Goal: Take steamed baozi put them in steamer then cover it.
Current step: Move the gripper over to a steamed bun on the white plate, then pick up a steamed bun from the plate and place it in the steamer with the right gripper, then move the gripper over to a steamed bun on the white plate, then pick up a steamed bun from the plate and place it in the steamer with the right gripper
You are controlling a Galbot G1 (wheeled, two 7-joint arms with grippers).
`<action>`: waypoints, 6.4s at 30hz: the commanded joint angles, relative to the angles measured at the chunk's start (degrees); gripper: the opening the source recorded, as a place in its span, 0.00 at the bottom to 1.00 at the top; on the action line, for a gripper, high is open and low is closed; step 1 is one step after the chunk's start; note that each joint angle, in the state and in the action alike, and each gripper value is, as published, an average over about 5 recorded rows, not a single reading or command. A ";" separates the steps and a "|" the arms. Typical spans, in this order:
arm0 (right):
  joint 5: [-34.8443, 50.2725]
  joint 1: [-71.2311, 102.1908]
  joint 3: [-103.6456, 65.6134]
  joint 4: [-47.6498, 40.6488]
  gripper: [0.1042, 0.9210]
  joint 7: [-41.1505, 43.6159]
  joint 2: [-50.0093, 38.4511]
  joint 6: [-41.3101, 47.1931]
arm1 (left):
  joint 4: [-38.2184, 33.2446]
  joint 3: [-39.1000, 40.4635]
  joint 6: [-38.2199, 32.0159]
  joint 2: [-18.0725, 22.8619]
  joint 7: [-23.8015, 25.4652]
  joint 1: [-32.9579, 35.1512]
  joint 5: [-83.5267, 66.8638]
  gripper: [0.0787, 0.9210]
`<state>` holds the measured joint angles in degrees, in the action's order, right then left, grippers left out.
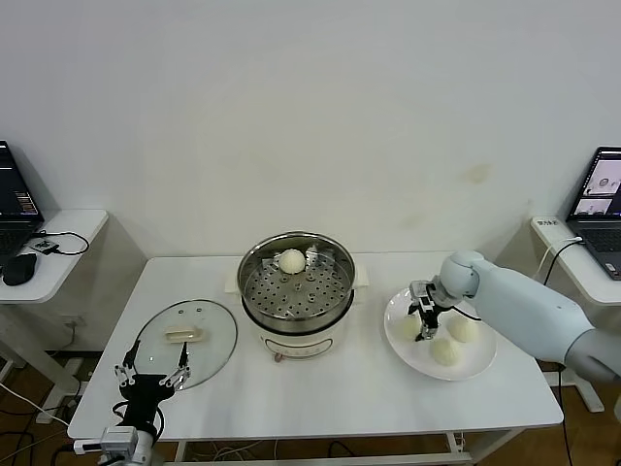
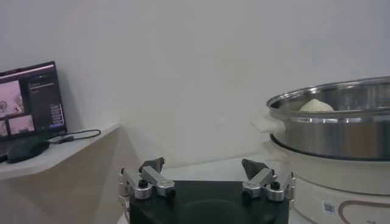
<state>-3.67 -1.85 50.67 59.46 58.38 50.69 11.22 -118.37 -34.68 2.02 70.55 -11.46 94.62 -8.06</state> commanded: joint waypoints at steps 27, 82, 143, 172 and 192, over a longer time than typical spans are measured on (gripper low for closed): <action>35.37 -37.92 20.75 17.80 0.66 -9.69 11.21 14.17 | -0.28 0.23 0.04 -2.19 0.51 -0.92 -1.14 0.88; 25.82 -25.51 17.22 -4.75 0.88 -2.10 31.27 12.99 | -0.11 -0.36 -0.77 -1.59 0.72 -1.26 -1.62 0.88; -2.88 7.14 -3.62 13.67 0.88 0.82 -11.55 3.32 | 1.57 -1.00 -0.31 -1.45 1.25 0.17 0.21 0.88; -3.06 5.27 -2.78 12.34 0.66 2.05 -10.74 4.55 | 2.37 -0.86 -0.38 -0.54 1.14 -0.38 -0.08 0.88; 9.38 -18.34 8.55 19.23 0.59 3.56 -12.42 5.74 | 1.10 -1.20 -0.04 -1.42 1.21 -0.55 -0.46 0.88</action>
<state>-1.03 -6.19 52.44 76.24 61.73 37.84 16.82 -117.05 -35.84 1.93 69.18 -10.28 94.08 -8.46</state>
